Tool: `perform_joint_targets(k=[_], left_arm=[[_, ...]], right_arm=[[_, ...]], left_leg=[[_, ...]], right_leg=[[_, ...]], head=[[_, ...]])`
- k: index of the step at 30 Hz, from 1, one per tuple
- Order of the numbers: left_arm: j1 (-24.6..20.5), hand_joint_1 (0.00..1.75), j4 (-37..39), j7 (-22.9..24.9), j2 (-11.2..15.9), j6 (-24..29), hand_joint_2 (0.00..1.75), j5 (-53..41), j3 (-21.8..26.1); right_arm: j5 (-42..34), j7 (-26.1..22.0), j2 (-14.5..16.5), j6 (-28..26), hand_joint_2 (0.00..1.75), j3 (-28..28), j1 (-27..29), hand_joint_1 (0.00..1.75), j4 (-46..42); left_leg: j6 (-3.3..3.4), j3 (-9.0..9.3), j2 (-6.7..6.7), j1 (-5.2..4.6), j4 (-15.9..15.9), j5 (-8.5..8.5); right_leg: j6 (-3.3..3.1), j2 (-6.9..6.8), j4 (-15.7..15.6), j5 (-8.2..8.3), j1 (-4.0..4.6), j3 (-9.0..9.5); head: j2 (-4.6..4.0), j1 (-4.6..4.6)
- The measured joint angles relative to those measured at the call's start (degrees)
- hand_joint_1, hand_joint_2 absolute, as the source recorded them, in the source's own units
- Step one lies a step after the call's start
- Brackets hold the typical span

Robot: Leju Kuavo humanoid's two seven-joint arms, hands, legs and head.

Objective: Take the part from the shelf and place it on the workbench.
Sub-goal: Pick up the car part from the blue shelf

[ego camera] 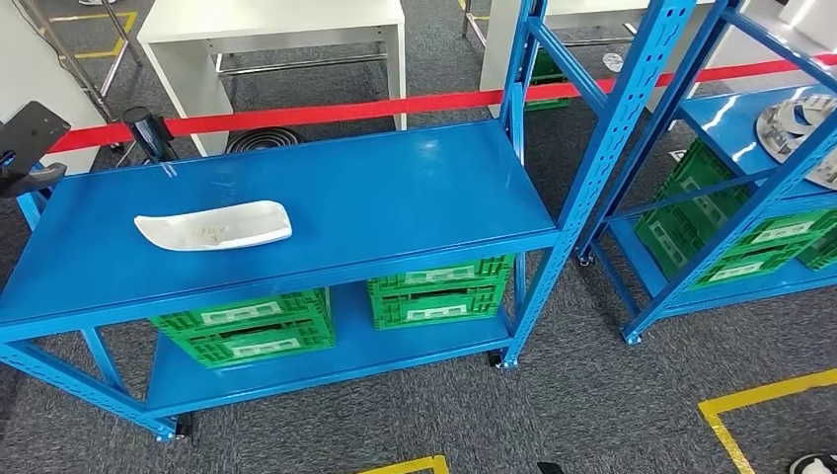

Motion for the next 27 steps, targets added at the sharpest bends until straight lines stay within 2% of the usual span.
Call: perform_joint_targets(k=[1,2,3,5,6,7,11,19,22,24,25,27], left_arm=[[0.32,0.00,-0.04,-1.03,0.08,-1.65,1.75,1.69,0.21],[0.84,0.00,-0.22,-2.27,0.14,-3.55,1.75,3.61,0.49],[1.54,0.00,-0.55,-3.54,0.19,-5.16,1.75,5.41,0.76],[3.31,0.00,-1.60,-6.58,0.20,-8.51,1.75,9.45,1.04],[4.41,0.00,-2.36,-8.14,0.14,-10.12,1.75,11.81,1.04],[5.55,0.00,-3.21,-9.50,0.04,-11.61,1.75,14.07,1.04],[9.87,0.00,-7.26,-12.32,-1.16,-15.19,1.75,20.63,0.75],[13.78,0.00,-14.06,-12.72,-3.58,-16.55,1.75,25.83,-2.31],[14.90,0.00,-16.21,-12.91,-3.73,-17.03,1.75,27.01,-3.64],[15.39,0.00,-17.81,-12.66,-3.88,-17.13,1.75,27.89,-4.76],[15.52,0.00,-18.53,-12.50,-3.96,-17.14,1.75,28.25,-5.30],[15.80,0.00,-19.44,-12.25,-4.14,-17.14,1.75,28.62,-6.25]], right_arm=[[0.02,0.05,-0.05,-0.01,0.00,0.00,-0.02,0.00,0.00],[0.03,0.12,-0.10,-0.01,0.00,0.00,0.00,0.00,0.00],[0.03,0.19,-0.11,-0.02,0.00,0.00,0.03,0.00,0.00],[-0.02,0.37,-0.11,-0.05,0.00,-0.01,0.07,0.00,0.00],[-0.09,0.59,-0.11,-0.08,0.00,-0.02,0.05,0.00,0.00],[-0.20,0.84,-0.13,-0.10,0.00,-0.04,0.01,0.00,0.00],[-0.69,1.22,-0.16,-0.38,0.00,-0.26,0.01,0.00,0.00],[-0.67,0.20,-0.16,-0.54,0.00,-0.73,0.04,0.00,0.00],[-0.49,0.09,-0.16,-0.45,0.00,-0.85,0.08,0.00,0.00],[-0.40,0.08,-0.23,-0.33,0.00,-0.99,0.04,0.00,-0.01],[-0.37,0.08,-0.27,-0.25,0.00,-1.06,0.01,0.00,-0.02],[-0.33,0.13,-0.33,-0.15,0.00,-1.14,0.00,0.00,-0.02]], left_leg=[[-0.29,0.34,-0.09,-0.08,0.02,-0.42],[-0.59,0.57,-0.18,-0.16,0.20,-0.64],[-0.61,0.66,-0.20,-0.28,0.27,-0.73],[-0.06,0.97,-0.04,-0.39,0.12,-0.91],[0.25,1.15,0.08,-0.45,-0.23,-1.05],[0.28,1.37,0.17,-0.45,-0.53,-1.22],[-0.33,1.83,0.37,-0.46,-1.21,-1.39],[-0.92,1.73,0.46,-0.47,-1.41,-1.57],[-0.13,1.76,0.44,-0.70,-1.36,-1.53],[0.33,2.65,0.54,-0.24,-2.63,-0.80],[0.40,3.18,0.63,0.07,-3.35,-0.39],[0.40,3.86,0.81,0.47,-4.07,-0.08]], right_leg=[[-0.32,0.09,-2.20,1.21,0.21,0.83],[-0.46,0.19,-3.24,1.71,0.21,1.32],[-0.23,0.29,-3.30,1.55,0.13,1.63],[0.10,0.40,-3.61,2.45,-0.02,2.01],[0.17,0.45,-3.60,2.42,0.01,2.06],[-0.01,0.52,-3.58,2.33,0.05,2.06],[-0.47,0.64,-3.59,1.96,0.07,2.18],[-0.62,0.61,-3.62,1.69,0.01,2.56],[0.04,0.59,-4.02,1.99,-0.26,2.76],[0.51,0.53,-3.86,1.86,-0.16,2.64],[0.79,0.49,-2.67,1.18,-0.10,2.08],[1.50,0.41,3.36,-1.46,-0.37,-0.95]], head=[[0.00,-0.03],[0.00,-0.05],[0.00,-0.07],[0.00,-0.15],[0.01,-0.19],[0.01,-0.23],[0.01,-0.24],[0.01,-0.23],[0.01,-0.25],[0.01,-0.20],[0.01,-0.09],[0.01,0.14]])
